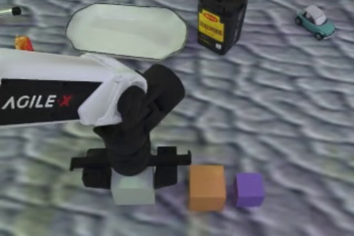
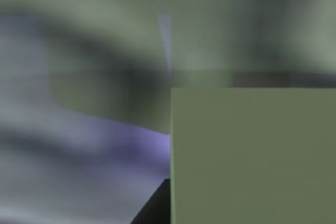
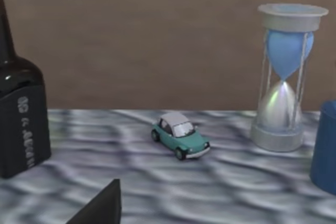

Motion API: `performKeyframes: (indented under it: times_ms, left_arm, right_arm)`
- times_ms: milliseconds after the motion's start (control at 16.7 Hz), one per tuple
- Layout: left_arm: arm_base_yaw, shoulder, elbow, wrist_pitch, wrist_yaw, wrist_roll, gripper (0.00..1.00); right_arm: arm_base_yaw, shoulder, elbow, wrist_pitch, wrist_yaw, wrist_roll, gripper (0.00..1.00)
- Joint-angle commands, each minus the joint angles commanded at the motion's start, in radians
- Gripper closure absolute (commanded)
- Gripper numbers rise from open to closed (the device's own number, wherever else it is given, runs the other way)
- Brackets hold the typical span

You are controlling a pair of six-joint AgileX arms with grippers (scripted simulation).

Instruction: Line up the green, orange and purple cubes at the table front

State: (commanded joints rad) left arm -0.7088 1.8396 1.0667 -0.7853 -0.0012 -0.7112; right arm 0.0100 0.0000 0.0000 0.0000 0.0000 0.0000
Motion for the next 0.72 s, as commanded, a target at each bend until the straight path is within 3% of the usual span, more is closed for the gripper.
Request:
performKeyframes:
  times_ms: [240, 720]
  left_arm:
    - [0.0, 0.002, -0.003, 0.004, 0.0, 0.0, 1.0]
    - [0.0, 0.002, -0.003, 0.004, 0.0, 0.0, 0.4]
  right_arm:
    - [0.0, 0.0, 0.0, 0.0, 0.0, 0.0, 0.0]
    - [0.0, 0.0, 0.0, 0.0, 0.0, 0.0, 0.0]
